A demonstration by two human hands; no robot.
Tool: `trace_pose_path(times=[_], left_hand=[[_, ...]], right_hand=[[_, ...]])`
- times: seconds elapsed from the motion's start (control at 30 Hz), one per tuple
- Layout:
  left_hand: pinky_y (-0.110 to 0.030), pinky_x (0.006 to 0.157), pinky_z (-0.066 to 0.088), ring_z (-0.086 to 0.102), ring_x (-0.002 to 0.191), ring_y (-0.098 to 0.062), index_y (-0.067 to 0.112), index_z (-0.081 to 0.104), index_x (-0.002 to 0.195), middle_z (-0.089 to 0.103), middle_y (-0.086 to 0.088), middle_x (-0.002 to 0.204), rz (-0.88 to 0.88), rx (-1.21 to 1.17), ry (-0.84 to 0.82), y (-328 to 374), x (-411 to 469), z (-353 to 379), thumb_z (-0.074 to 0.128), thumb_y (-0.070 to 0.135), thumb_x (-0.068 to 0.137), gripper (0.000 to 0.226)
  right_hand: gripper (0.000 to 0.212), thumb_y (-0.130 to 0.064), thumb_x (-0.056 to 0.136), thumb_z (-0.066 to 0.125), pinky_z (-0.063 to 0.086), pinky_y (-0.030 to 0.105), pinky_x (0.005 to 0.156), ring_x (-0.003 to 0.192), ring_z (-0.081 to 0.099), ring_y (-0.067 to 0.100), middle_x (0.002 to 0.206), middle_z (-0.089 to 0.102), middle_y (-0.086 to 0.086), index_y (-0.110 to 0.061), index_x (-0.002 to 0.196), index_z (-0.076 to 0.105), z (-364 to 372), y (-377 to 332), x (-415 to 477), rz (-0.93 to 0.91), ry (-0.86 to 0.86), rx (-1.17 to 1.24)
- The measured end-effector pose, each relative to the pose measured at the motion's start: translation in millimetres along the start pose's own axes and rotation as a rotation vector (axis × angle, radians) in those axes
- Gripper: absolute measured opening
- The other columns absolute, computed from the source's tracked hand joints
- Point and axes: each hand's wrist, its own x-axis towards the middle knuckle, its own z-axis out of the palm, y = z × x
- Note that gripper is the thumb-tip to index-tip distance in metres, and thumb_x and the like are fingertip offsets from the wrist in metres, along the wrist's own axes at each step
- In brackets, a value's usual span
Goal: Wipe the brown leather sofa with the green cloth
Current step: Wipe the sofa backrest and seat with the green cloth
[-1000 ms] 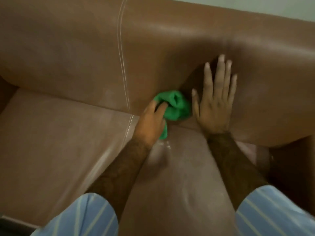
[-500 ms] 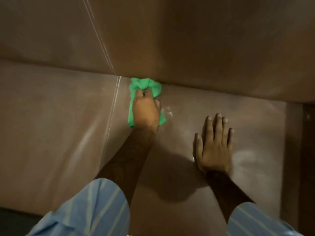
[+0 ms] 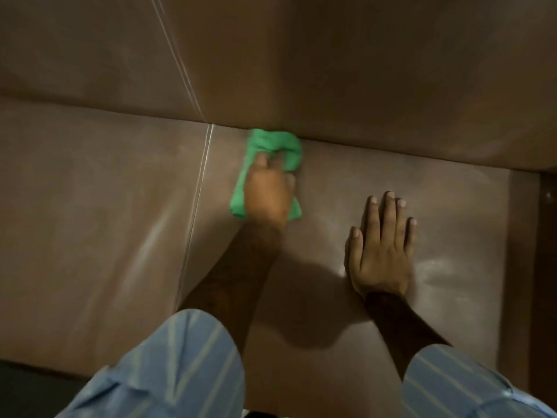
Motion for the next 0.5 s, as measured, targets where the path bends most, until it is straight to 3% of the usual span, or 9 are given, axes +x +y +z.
trace_pose_path(times=[0.1,0.17,0.2,0.23,0.3,0.33,0.37,0.43,0.5], left_hand=[[-0.042,0.092,0.053,0.064,0.104,-0.038,0.008,0.062,0.128,0.062,-0.022,0.12,0.573,-0.013,-0.28,5.0,-43.2,-2.4,0.068,0.008,0.081,0.047],[-0.047,0.086,0.058,0.069,0.095,-0.042,0.002,0.07,0.116,0.069,-0.027,0.107,0.8,0.025,-0.234,-35.5,-45.3,-18.6,0.069,0.01,0.078,0.038],[-0.048,0.085,0.058,0.068,0.095,-0.044,0.001,0.07,0.116,0.068,-0.03,0.108,0.749,0.084,-0.162,-54.4,-38.2,-26.3,0.061,0.016,0.081,0.039],[-0.048,0.087,0.056,0.065,0.099,-0.046,0.001,0.065,0.123,0.065,-0.032,0.112,0.575,0.127,-0.099,-69.2,-27.6,-31.8,0.054,0.019,0.085,0.044],[-0.048,0.096,0.047,0.057,0.108,-0.048,0.003,0.05,0.138,0.054,-0.032,0.127,0.064,0.164,0.077,-78.1,4.1,-32.9,0.05,0.014,0.09,0.05],[-0.048,0.097,0.044,0.054,0.109,-0.047,0.005,0.044,0.142,0.05,-0.03,0.132,-0.124,0.163,0.114,-69.5,16.1,-30.9,0.049,0.01,0.09,0.052],[-0.048,0.097,0.042,0.052,0.109,-0.046,0.007,0.042,0.143,0.047,-0.027,0.135,-0.199,0.174,0.106,-55.2,18.7,-28.0,0.049,0.008,0.09,0.054],[-0.048,0.097,0.045,0.051,0.108,-0.044,0.01,0.041,0.145,0.047,-0.025,0.135,-0.02,0.162,0.007,-35.6,2.2,-21.3,0.049,0.008,0.091,0.055],[-0.049,0.092,0.049,0.055,0.103,-0.044,0.011,0.049,0.141,0.055,-0.025,0.126,0.315,0.132,-0.163,-43.2,-41.6,-23.0,0.055,0.006,0.089,0.053]], right_hand=[[0.068,-0.042,0.107,0.023,0.011,0.056,0.133,0.165,0.008,0.03,0.178,0.012,0.013,-0.014,0.169,0.017,-3.9,-1.5,-0.2,-0.004,0.003,0.002],[0.069,-0.041,0.106,0.025,0.011,0.056,0.133,0.165,0.008,0.03,0.178,0.011,0.013,-0.014,0.169,0.016,-3.9,-2.3,0.6,-0.007,-0.003,0.012],[0.069,-0.042,0.107,0.025,0.01,0.056,0.133,0.165,0.007,0.03,0.178,0.011,0.013,-0.015,0.169,0.015,-2.3,-1.9,0.4,-0.006,-0.001,0.011],[0.068,-0.042,0.107,0.024,0.01,0.055,0.133,0.165,0.007,0.03,0.178,0.009,0.013,-0.015,0.17,0.014,-1.4,-1.4,-0.1,-0.002,-0.005,0.005],[0.068,-0.043,0.108,0.022,0.009,0.055,0.133,0.165,0.007,0.03,0.178,0.008,0.013,-0.016,0.17,0.012,0.1,-0.6,0.0,-0.009,-0.017,0.0],[0.068,-0.043,0.108,0.021,0.008,0.054,0.133,0.165,0.007,0.031,0.178,0.008,0.013,-0.016,0.17,0.013,-0.5,0.0,0.3,-0.02,-0.015,0.007],[0.068,-0.043,0.108,0.022,0.008,0.054,0.134,0.165,0.007,0.031,0.178,0.009,0.013,-0.015,0.17,0.013,-2.7,-0.7,-0.2,-0.021,-0.015,0.001],[0.068,-0.042,0.108,0.024,0.008,0.054,0.134,0.165,0.007,0.031,0.178,0.009,0.014,-0.014,0.17,0.014,-7.6,-2.4,0.1,-0.016,-0.035,0.011],[0.068,-0.041,0.108,0.026,0.009,0.055,0.133,0.165,0.01,0.032,0.178,0.011,0.015,-0.013,0.169,0.017,-15.2,-6.5,0.7,-0.026,-0.055,0.021]])
